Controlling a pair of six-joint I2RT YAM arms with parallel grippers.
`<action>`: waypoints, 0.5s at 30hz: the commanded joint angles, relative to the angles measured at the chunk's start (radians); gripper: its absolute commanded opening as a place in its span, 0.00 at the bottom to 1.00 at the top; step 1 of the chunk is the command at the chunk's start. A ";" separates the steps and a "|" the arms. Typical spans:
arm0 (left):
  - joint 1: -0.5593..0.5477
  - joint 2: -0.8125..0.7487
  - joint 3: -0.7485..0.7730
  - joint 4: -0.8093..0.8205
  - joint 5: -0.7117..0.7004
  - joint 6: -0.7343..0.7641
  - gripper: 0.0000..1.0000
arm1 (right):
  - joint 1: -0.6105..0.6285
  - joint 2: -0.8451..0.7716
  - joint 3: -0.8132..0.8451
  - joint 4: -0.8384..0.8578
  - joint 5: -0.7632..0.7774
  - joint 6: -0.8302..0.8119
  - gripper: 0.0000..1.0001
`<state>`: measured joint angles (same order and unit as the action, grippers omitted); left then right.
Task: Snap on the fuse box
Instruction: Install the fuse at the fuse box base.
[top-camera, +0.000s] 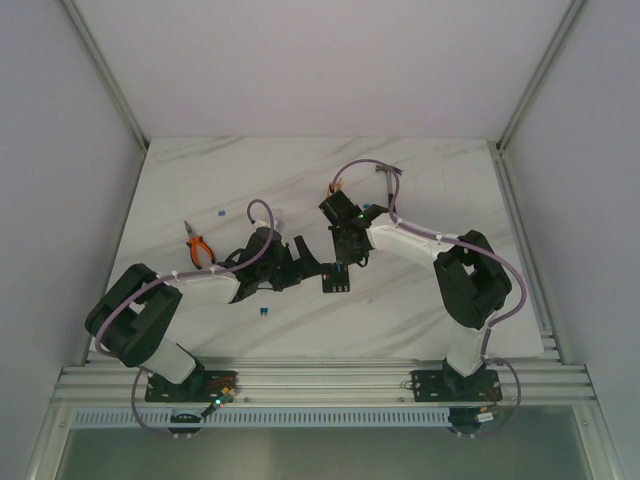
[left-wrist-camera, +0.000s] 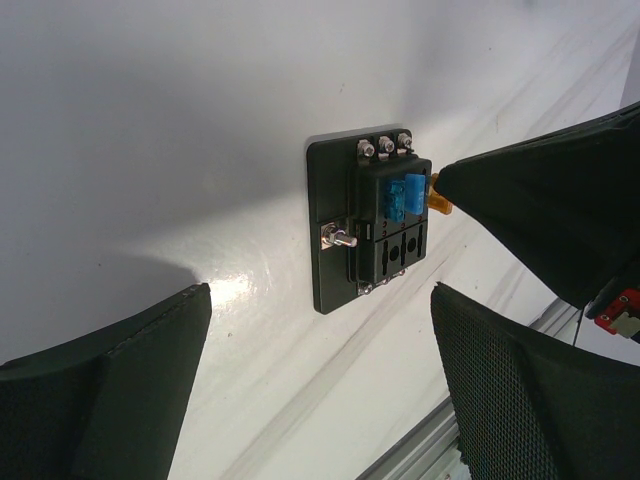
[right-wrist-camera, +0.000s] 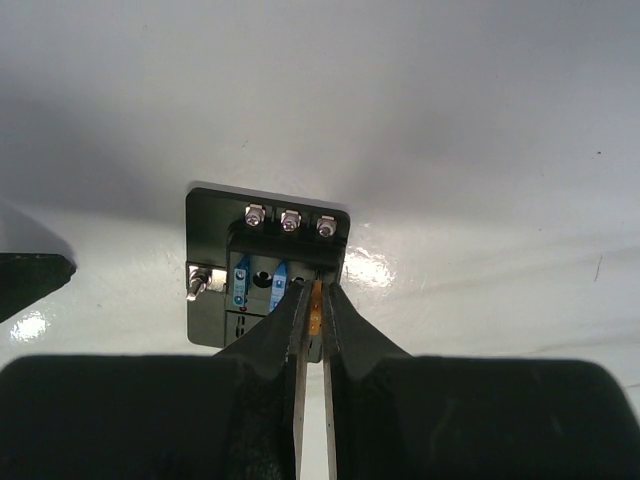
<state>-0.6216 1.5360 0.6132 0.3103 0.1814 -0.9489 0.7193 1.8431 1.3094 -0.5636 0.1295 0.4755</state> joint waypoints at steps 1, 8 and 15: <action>0.005 -0.013 -0.017 0.005 -0.006 -0.007 1.00 | 0.009 0.008 0.020 -0.008 0.026 0.015 0.00; 0.005 -0.016 -0.018 0.004 -0.004 -0.010 1.00 | 0.009 0.007 0.018 -0.009 0.043 0.017 0.00; 0.005 -0.024 -0.025 0.006 -0.005 -0.011 1.00 | 0.011 0.014 0.011 0.002 0.045 0.019 0.00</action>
<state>-0.6216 1.5330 0.6075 0.3149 0.1818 -0.9520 0.7219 1.8431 1.3094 -0.5629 0.1467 0.4801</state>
